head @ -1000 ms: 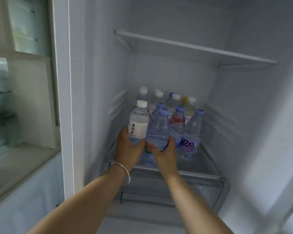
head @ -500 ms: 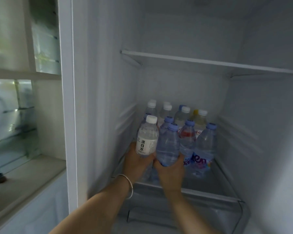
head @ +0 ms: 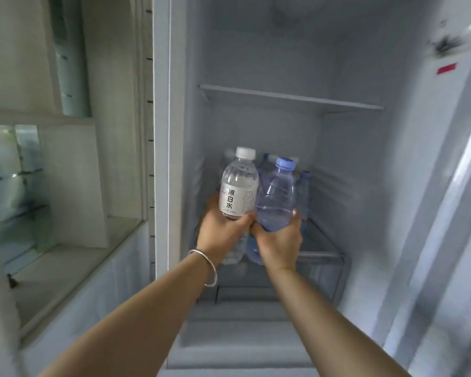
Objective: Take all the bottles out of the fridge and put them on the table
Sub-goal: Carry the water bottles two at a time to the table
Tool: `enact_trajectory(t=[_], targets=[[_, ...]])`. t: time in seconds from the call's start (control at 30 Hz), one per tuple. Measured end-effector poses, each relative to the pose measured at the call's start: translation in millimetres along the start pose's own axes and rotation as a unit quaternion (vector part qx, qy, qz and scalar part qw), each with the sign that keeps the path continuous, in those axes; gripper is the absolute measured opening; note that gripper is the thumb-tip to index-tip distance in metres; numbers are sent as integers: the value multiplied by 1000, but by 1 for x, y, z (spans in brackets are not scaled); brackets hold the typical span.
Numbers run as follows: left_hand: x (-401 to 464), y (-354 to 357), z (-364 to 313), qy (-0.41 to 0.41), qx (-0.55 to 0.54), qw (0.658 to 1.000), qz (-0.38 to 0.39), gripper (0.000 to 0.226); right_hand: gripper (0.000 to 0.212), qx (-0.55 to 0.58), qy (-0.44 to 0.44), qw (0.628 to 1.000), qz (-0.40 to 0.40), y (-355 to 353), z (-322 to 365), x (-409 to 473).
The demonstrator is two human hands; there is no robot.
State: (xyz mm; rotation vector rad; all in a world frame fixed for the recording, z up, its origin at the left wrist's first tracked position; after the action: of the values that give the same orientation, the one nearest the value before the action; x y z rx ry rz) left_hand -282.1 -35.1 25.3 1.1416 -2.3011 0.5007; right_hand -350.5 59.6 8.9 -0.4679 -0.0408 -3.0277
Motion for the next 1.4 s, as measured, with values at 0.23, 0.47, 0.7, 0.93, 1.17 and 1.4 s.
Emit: enact_trajectory(t=[0.23, 0.47, 0.7, 0.93, 1.17, 1.4], targets=[[-118, -23, -39, -15, -95, 989, 116, 44, 61, -56, 19, 991, -117, -90, -3, -128], [-232, -15, -98, -39, -130, 959, 249, 45, 63, -147, 89, 966, -196, -203, 10, -240], [-339, 9, -166, -4, -171, 923, 346, 46, 74, -193, 133, 919, -317, -321, 37, -323], [-471, 62, -250, -35, -210, 884, 416, 51, 73, -218, 150, 880, -395, -470, 59, -421], [-624, 117, -336, -76, -219, 863, 450, 44, 74, -285, 223, 824, -436, -625, 64, -509], [-705, 187, -375, -107, -181, 857, 470, 49, 69, -268, 263, 794, -478, -728, 53, -529]])
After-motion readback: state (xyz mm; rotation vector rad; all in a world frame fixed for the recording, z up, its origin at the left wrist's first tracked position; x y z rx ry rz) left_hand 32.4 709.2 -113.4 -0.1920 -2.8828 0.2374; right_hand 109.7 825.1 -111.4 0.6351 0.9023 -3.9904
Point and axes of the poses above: each hand's wrist, its own x-axis towards the middle knuckle, its own y-axis out of the palm, z = x × y, the point moved 1 cm from there along x, towards the middle knuckle, and after that the axes turned 12 degrees about y, right-handed, at the moved point
